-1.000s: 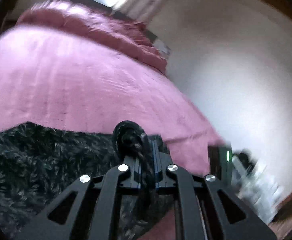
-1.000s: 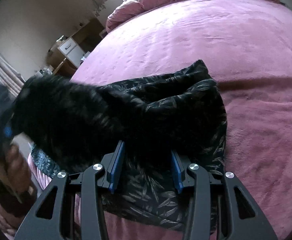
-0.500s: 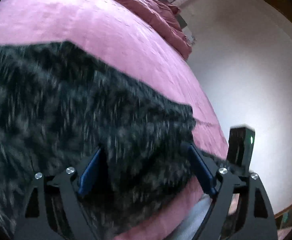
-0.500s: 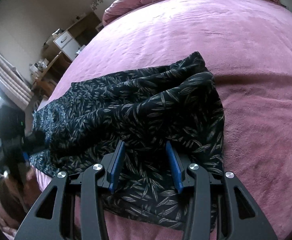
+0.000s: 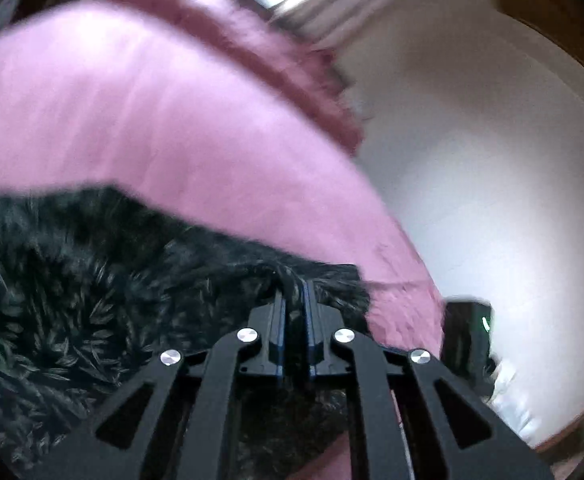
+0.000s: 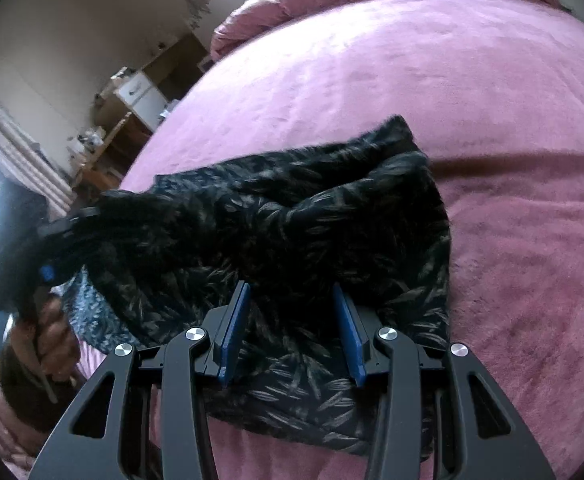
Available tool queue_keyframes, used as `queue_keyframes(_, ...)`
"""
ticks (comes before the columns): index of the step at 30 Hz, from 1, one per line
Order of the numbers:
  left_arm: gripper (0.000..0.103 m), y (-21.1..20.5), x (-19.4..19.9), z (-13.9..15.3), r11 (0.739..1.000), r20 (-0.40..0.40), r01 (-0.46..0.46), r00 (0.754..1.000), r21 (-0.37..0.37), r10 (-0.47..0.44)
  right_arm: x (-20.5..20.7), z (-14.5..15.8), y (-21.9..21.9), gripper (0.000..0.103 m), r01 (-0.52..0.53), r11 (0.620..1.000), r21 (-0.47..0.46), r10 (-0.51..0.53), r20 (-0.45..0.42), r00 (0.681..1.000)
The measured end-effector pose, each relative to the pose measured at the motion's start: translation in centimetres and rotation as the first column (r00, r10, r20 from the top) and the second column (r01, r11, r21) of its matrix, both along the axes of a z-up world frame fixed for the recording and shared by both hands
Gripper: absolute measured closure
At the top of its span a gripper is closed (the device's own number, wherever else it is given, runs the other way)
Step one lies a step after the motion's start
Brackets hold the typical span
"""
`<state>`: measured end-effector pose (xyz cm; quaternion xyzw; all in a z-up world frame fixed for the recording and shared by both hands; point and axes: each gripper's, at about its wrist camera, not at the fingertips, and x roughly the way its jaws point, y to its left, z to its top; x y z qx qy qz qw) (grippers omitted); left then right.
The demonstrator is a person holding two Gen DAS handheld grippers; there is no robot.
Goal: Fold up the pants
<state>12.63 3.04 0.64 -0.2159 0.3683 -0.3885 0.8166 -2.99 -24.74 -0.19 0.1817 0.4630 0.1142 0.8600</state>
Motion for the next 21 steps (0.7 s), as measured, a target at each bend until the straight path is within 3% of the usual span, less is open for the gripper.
queue_keyframes(3,0.096,0.2,-2.1,-0.7,0.994,0.086,-0.006,0.996,0.111,-0.003,0.0,-0.4,0.5,0.061,-0.008,0.999,-0.05,0.007,-0.026,1.0)
queue_keyframes(5,0.096,0.3,-2.2,-3.2,0.975,0.054,-0.037,0.998,0.218,0.025,0.1,-0.6,0.5,0.061,-0.008,0.999,-0.05,0.006,-0.039,0.999)
queue_keyframes(6,0.096,0.7,-2.1,-4.2,0.972,0.025,-0.039,0.999,0.232,0.034,0.1,-0.4,0.5,0.061,-0.01,0.999,-0.051,0.008,-0.033,0.999)
queue_keyframes(10,0.096,2.5,-2.7,-6.2,0.988,-0.036,-0.057,0.997,0.145,0.063,-0.7,2.0,1.1,0.061,-0.071,0.997,-0.014,0.072,0.076,0.995)
queue_keyframes(13,0.096,1.6,-3.7,-6.1,0.985,0.007,-0.054,0.999,0.165,0.053,0.4,4.0,2.8,0.061,-0.151,0.988,-0.006,0.151,0.12,0.981)
queue_keyframes(17,0.096,-0.1,-5.7,-6.5,0.978,0.045,-0.03,0.999,0.205,0.021,3.7,4.4,7.3,0.061,-0.263,0.957,-0.124,0.271,0.053,0.961)
queue_keyframes(21,0.096,-1.4,-6.4,-6.3,0.971,0.081,-0.025,0.997,0.236,0.006,7.7,2.4,10.8,0.061,-0.347,0.922,-0.17,0.335,-0.096,0.937)
